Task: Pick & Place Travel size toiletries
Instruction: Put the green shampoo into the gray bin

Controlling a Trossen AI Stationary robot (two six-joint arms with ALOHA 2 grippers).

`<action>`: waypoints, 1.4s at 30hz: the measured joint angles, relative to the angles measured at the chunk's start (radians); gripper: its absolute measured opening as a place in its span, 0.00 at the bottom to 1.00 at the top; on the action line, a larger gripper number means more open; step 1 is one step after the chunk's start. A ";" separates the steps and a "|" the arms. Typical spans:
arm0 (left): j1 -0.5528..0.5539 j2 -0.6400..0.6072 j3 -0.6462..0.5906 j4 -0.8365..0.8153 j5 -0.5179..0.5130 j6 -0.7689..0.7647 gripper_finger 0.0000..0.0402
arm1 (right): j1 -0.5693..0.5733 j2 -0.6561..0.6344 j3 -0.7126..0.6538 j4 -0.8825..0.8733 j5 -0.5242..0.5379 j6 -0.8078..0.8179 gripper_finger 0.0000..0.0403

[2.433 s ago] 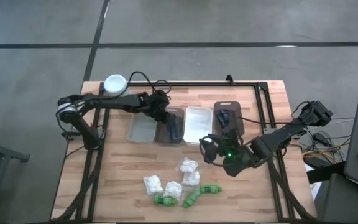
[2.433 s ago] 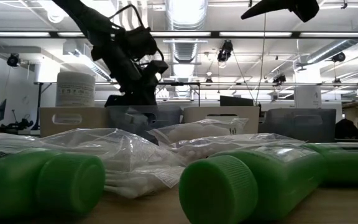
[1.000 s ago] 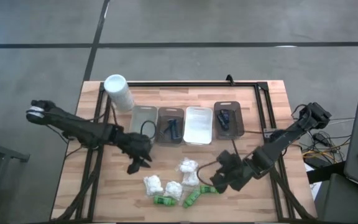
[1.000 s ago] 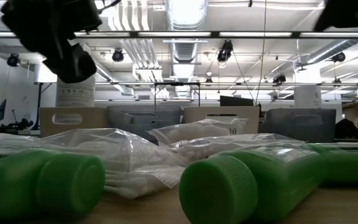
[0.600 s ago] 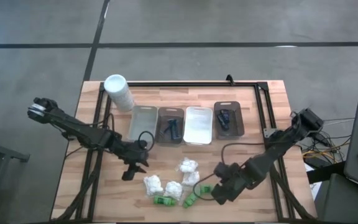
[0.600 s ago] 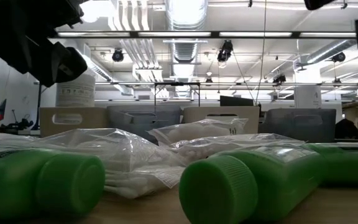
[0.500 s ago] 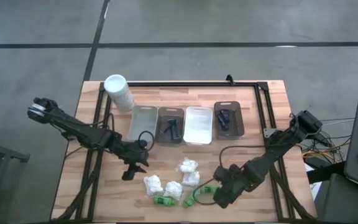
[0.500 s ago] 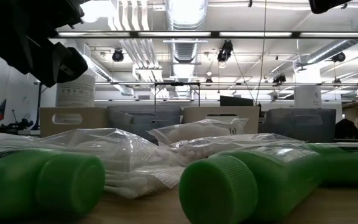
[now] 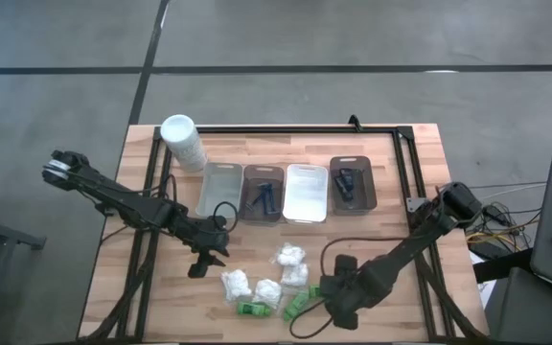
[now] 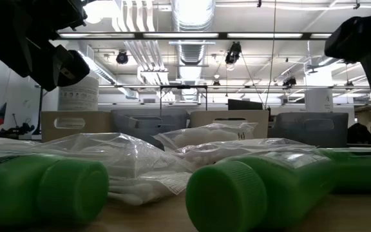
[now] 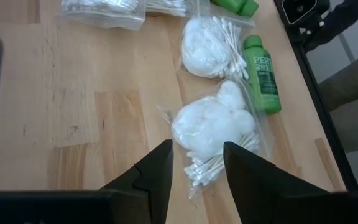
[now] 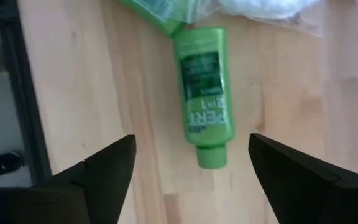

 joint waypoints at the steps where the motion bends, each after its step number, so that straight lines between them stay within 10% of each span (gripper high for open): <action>1: 0.000 0.000 0.000 0.000 0.004 0.000 0.37 | 0.000 0.006 0.012 -0.022 0.001 0.003 0.78; 21: -0.211 0.444 0.352 0.007 -0.002 0.133 0.37 | 0.057 0.005 0.036 -0.114 0.010 0.368 0.87; 32: -0.275 0.692 0.584 -0.134 -0.178 -0.022 0.37 | 0.118 0.002 0.036 -0.116 0.100 0.575 0.83; 42: -0.305 0.726 0.656 -0.209 -0.211 -0.104 0.58 | 0.127 0.002 0.036 -0.112 0.143 0.654 0.90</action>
